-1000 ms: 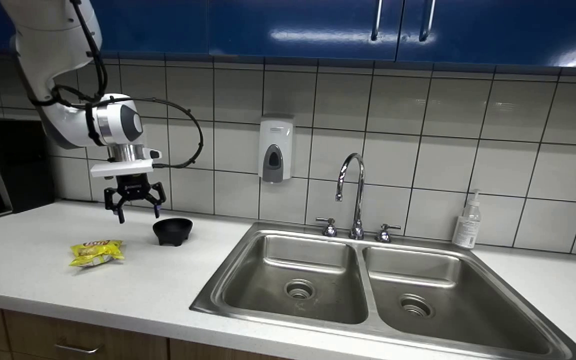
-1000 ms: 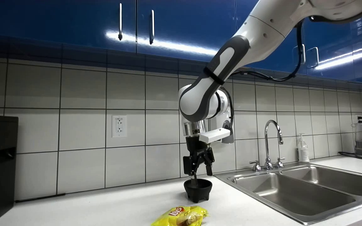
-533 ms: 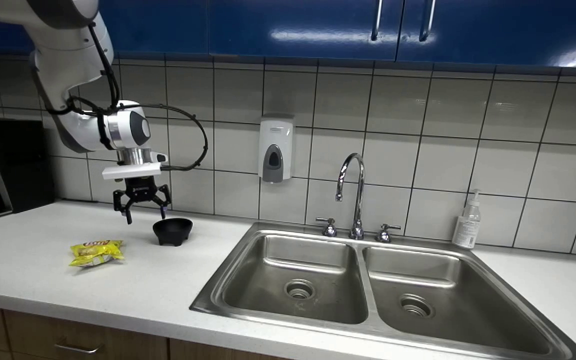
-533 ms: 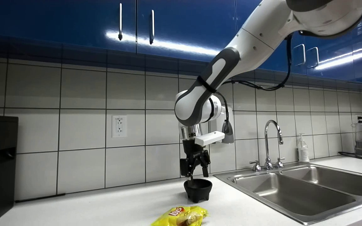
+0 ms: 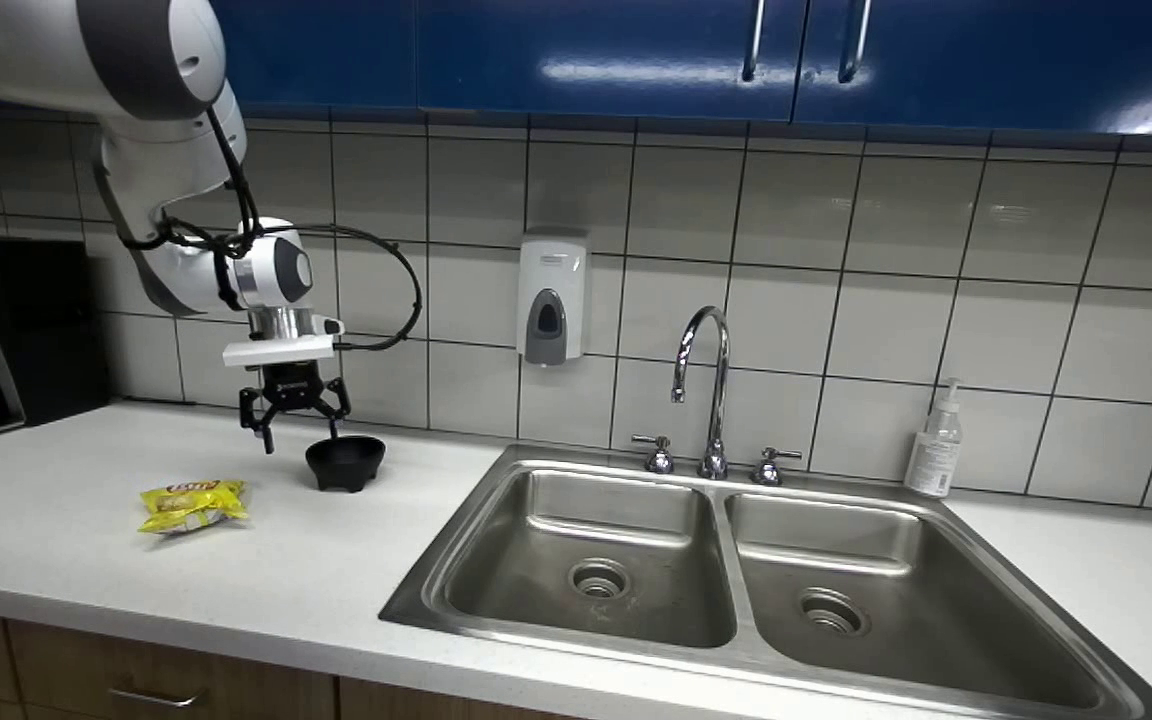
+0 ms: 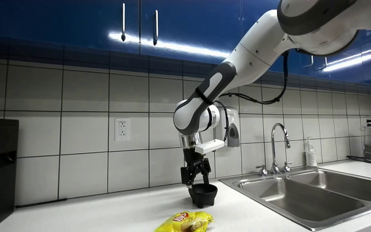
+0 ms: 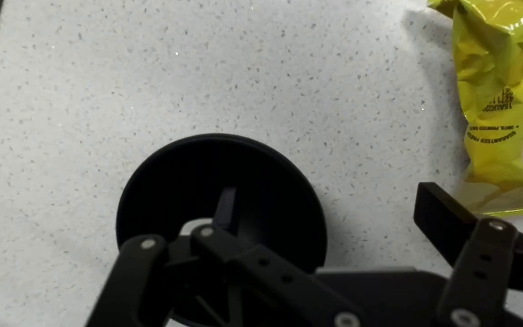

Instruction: Put the black bowl into the sink

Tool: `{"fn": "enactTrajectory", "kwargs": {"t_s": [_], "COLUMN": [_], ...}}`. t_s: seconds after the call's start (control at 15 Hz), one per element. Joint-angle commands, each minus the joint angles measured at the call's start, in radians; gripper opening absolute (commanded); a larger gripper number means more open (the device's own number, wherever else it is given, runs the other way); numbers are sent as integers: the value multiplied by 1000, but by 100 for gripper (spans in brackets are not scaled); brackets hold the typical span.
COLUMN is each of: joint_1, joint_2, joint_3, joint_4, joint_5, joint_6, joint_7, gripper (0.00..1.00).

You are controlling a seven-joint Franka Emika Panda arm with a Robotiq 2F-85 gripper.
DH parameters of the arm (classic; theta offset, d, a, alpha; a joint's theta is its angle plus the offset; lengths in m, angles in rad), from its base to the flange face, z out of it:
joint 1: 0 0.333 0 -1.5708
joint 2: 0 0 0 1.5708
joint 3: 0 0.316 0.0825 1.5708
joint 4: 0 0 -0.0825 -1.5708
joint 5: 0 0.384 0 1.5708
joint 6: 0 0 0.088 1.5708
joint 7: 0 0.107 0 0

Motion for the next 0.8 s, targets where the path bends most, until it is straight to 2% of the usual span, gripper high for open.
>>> {"fn": "enactTrajectory", "kwargs": {"t_s": [0.0, 0.4, 0.47, 0.53, 0.73], "joint_1": [16, 17, 18, 19, 22], "joint_2": [68, 134, 142, 147, 163], "joint_3": [-16, -21, -24, -24, -27], "joint_4": [117, 213, 223, 233, 260], "joint_5": [2, 5, 3, 1, 1], "joint_6": [-70, -118, -123, -130, -141], "joint_7": [-42, -51, -50, -53, -55], "gripper": [100, 100, 75, 74, 49]}}
